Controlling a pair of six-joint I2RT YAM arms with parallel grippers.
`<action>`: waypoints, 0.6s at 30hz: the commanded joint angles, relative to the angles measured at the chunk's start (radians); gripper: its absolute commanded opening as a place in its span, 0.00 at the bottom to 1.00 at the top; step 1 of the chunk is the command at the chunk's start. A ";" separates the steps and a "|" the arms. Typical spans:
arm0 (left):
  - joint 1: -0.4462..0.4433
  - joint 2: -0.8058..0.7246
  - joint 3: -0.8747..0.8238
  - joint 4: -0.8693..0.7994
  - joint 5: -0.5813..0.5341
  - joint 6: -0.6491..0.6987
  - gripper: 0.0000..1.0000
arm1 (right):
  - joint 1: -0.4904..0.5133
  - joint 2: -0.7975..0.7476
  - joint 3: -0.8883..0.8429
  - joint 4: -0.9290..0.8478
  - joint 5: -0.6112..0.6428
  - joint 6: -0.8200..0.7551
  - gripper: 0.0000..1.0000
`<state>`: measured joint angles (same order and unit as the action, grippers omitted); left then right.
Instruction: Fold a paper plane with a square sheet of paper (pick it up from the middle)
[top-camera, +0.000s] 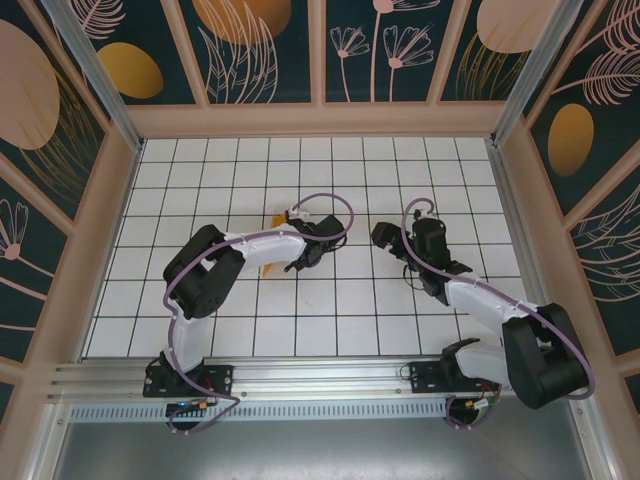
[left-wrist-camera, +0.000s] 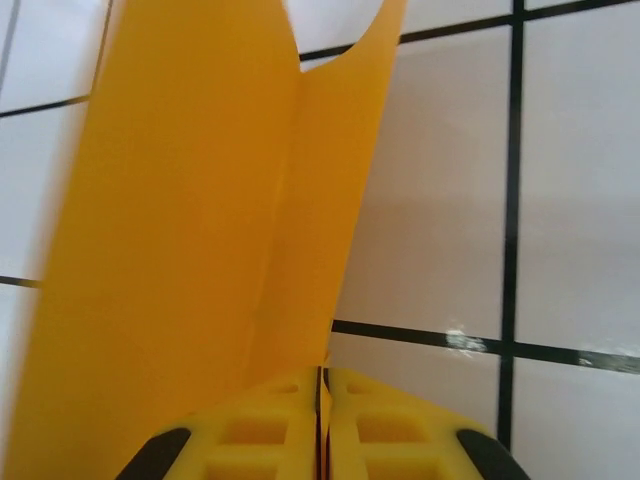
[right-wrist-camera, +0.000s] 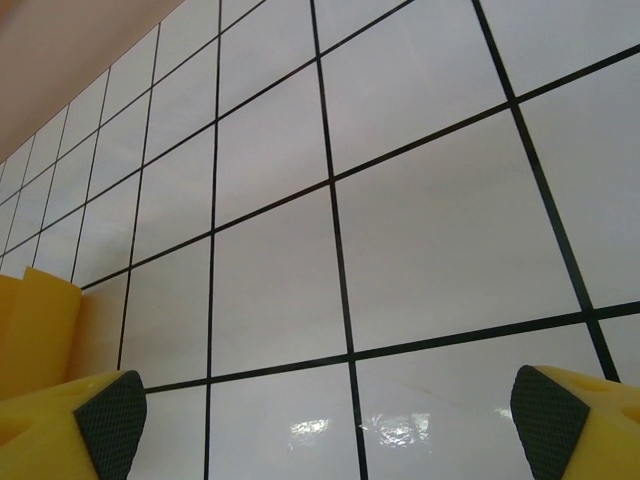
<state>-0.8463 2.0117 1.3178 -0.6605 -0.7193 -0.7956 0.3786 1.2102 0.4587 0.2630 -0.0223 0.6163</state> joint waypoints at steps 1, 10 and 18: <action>-0.008 -0.008 -0.027 0.051 0.060 0.004 0.13 | -0.013 0.007 -0.021 0.039 0.021 0.031 0.97; -0.008 -0.102 -0.046 0.119 0.174 0.007 0.37 | -0.018 0.019 -0.017 0.049 -0.029 0.021 0.97; -0.008 -0.386 -0.205 0.389 0.348 0.003 0.70 | -0.016 0.058 -0.012 0.087 -0.115 -0.033 0.99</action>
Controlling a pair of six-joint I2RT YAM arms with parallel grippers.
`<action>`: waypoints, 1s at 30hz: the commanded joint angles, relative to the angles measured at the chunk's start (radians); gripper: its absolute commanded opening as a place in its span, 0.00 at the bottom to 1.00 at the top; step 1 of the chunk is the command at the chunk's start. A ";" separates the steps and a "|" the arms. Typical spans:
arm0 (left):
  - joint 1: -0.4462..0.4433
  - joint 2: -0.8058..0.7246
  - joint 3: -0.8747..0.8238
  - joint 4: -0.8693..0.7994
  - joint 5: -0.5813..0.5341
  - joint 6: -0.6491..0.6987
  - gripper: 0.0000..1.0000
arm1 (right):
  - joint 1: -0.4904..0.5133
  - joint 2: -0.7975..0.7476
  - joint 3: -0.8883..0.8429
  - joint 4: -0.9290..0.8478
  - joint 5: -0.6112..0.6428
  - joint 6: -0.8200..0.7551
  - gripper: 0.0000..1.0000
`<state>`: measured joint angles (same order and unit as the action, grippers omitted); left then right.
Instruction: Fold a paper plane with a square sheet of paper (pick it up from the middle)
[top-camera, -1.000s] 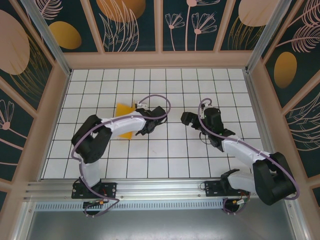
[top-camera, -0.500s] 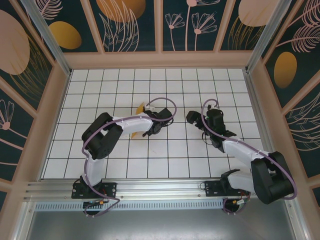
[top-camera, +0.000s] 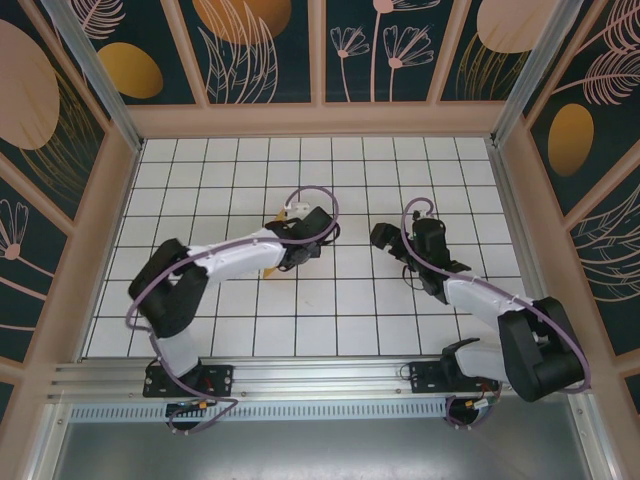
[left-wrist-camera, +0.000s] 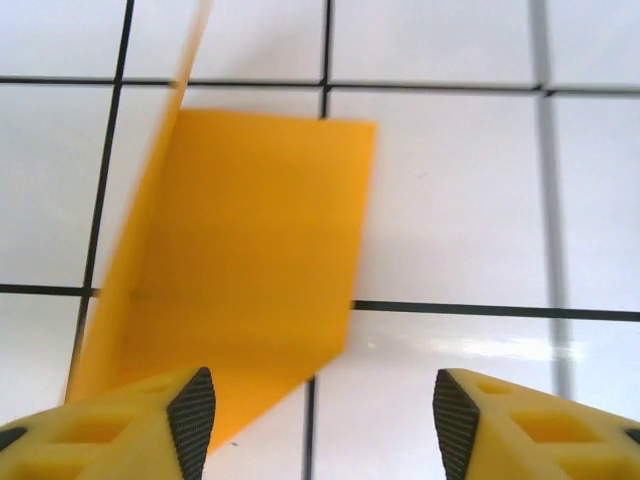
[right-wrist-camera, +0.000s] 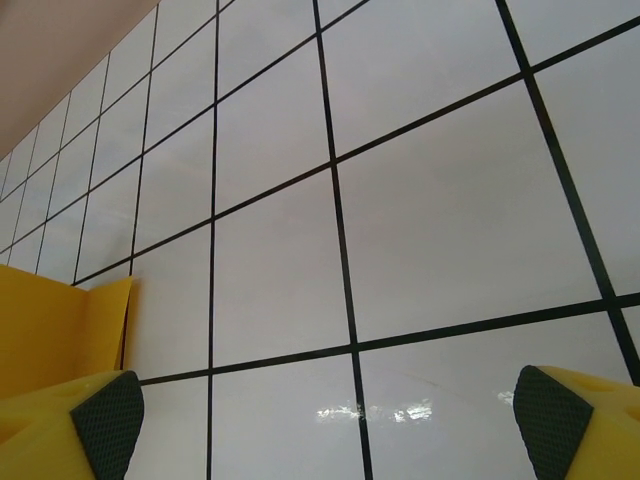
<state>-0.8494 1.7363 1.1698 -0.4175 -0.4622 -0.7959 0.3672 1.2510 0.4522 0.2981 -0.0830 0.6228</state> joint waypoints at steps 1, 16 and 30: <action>-0.004 -0.141 -0.078 0.177 0.107 0.009 0.74 | -0.002 0.020 -0.006 0.055 -0.071 -0.049 0.99; 0.236 -0.570 -0.574 0.547 0.294 -0.101 0.99 | 0.325 0.272 0.381 -0.248 -0.038 -0.015 0.67; 0.377 -0.699 -0.769 0.569 0.317 -0.175 0.98 | 0.438 0.818 0.906 -0.422 -0.066 -0.007 0.43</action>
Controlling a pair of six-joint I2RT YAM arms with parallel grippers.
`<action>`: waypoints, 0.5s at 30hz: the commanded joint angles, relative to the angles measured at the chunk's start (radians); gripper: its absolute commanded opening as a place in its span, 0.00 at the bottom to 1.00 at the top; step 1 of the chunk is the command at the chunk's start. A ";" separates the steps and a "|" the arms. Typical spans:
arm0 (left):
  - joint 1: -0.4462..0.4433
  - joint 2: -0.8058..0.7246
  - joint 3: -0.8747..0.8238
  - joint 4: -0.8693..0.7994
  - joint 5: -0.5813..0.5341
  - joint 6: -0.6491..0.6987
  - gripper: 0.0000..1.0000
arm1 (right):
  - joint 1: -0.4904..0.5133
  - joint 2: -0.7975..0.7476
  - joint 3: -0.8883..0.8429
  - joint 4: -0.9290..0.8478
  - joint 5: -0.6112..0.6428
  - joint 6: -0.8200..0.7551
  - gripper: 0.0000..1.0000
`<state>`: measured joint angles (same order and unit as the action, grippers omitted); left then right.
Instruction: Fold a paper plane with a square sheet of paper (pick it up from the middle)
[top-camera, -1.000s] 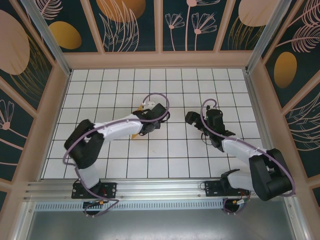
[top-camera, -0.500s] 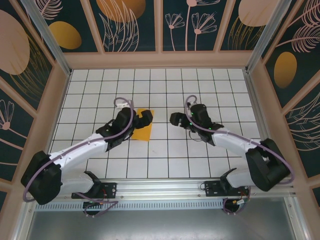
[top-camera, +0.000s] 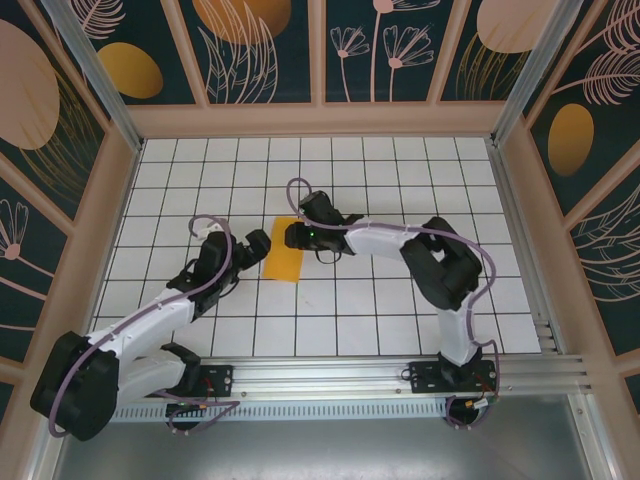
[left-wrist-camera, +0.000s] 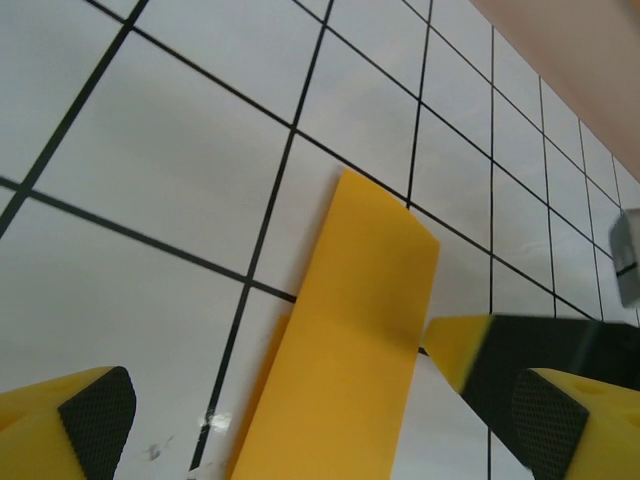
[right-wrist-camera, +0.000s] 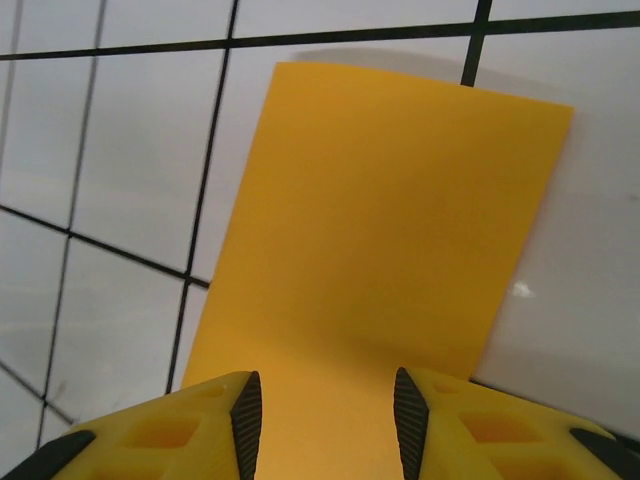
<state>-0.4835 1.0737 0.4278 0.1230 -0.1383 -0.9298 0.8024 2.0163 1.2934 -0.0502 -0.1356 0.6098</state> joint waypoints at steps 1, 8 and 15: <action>0.011 -0.047 -0.036 0.032 -0.008 -0.047 0.98 | 0.003 0.069 0.079 -0.075 -0.017 0.002 0.43; 0.011 -0.058 -0.075 0.079 -0.005 -0.066 0.99 | 0.001 0.121 0.089 -0.115 0.006 -0.026 0.43; 0.011 -0.021 -0.060 0.075 0.056 -0.065 0.99 | -0.006 0.021 -0.058 -0.183 0.038 -0.103 0.42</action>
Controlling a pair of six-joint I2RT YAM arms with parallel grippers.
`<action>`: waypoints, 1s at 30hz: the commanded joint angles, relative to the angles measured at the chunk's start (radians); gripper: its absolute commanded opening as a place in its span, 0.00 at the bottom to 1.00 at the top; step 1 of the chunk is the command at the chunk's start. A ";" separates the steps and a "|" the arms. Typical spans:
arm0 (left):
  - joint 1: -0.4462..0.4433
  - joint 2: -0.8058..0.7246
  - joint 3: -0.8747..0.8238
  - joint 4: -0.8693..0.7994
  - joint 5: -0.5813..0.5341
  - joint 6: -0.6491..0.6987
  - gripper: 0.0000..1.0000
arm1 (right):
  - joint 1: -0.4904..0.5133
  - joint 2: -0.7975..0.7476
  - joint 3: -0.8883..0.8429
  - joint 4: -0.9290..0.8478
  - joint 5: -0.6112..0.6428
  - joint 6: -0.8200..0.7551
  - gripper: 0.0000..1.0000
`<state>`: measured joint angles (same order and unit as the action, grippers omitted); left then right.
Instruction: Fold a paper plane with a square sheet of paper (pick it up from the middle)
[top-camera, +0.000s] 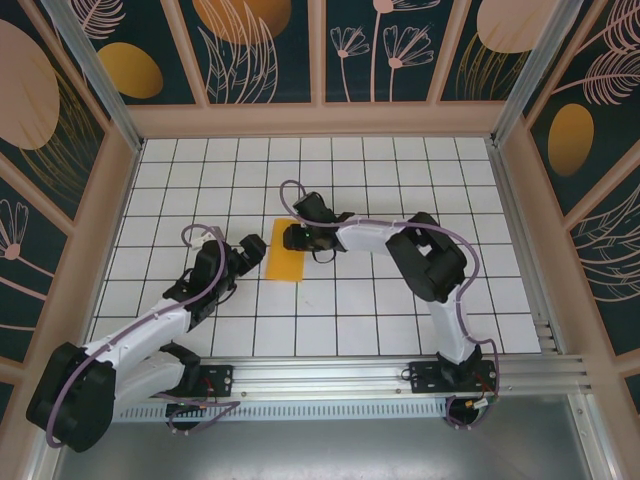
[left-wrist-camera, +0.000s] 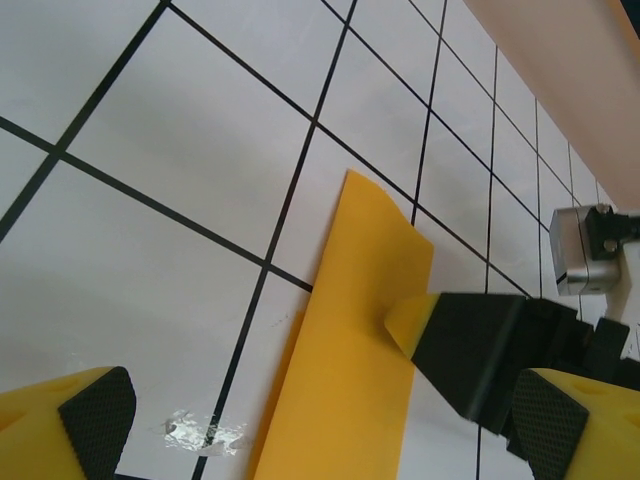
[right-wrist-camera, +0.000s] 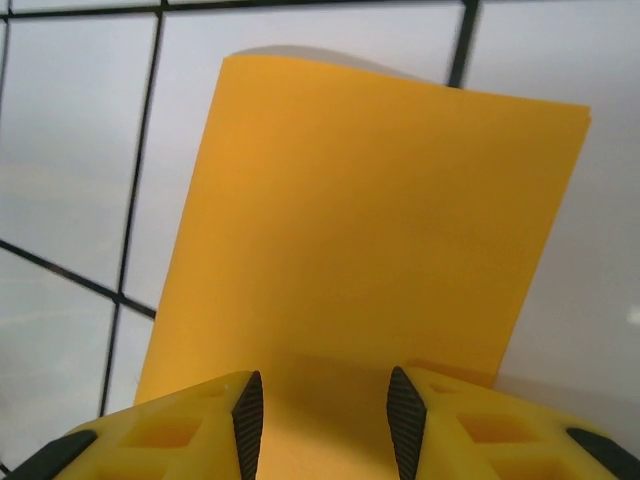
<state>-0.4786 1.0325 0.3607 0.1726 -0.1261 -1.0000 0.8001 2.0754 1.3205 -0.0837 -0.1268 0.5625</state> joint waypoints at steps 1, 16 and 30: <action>0.006 0.036 0.015 0.033 0.070 0.026 0.98 | -0.007 -0.061 -0.117 -0.154 0.024 -0.084 0.42; -0.044 0.247 0.097 0.259 0.330 0.020 0.81 | -0.064 -0.387 -0.254 -0.126 -0.012 -0.132 0.58; -0.152 0.574 0.280 0.300 0.372 -0.019 0.46 | -0.202 -0.705 -0.590 0.008 -0.108 0.150 0.79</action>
<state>-0.6250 1.5757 0.6125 0.4450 0.2287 -1.0080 0.6125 1.3994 0.7628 -0.1192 -0.1875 0.6521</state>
